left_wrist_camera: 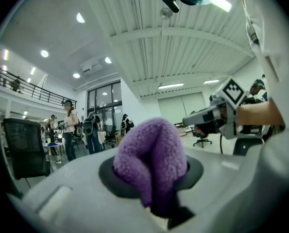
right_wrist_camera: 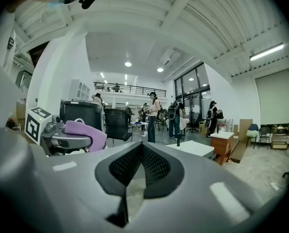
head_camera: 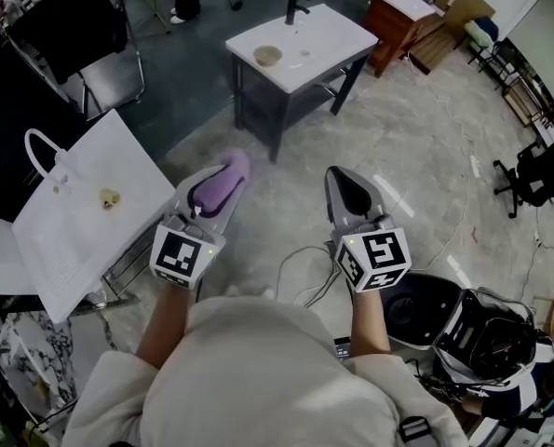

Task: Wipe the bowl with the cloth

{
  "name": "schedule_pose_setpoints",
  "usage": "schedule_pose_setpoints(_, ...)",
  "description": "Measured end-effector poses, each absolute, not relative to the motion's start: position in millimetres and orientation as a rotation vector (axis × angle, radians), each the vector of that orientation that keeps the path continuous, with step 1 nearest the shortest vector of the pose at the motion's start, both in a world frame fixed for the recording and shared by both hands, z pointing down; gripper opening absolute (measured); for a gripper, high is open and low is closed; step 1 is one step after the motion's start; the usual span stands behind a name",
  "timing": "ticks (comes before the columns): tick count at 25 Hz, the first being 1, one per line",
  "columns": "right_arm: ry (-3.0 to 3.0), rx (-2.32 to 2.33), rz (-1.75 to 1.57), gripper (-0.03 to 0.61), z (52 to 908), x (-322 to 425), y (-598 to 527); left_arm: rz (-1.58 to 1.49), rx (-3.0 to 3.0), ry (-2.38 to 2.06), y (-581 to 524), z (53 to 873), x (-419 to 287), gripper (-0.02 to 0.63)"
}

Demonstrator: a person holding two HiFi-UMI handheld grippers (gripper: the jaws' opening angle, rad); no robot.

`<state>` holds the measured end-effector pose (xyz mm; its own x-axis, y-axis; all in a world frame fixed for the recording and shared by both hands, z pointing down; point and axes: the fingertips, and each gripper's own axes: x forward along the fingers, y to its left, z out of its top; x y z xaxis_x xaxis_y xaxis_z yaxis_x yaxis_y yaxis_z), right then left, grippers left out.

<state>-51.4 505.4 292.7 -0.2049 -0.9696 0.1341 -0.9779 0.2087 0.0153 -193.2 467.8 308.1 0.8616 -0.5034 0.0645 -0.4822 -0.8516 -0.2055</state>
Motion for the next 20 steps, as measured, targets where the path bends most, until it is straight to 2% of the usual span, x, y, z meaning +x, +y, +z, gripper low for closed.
schedule_pose_setpoints(20, -2.386, 1.726, 0.158, 0.005, 330.1, 24.7, 467.5, -0.213, -2.834, 0.85, 434.2, 332.2, -111.0, 0.112)
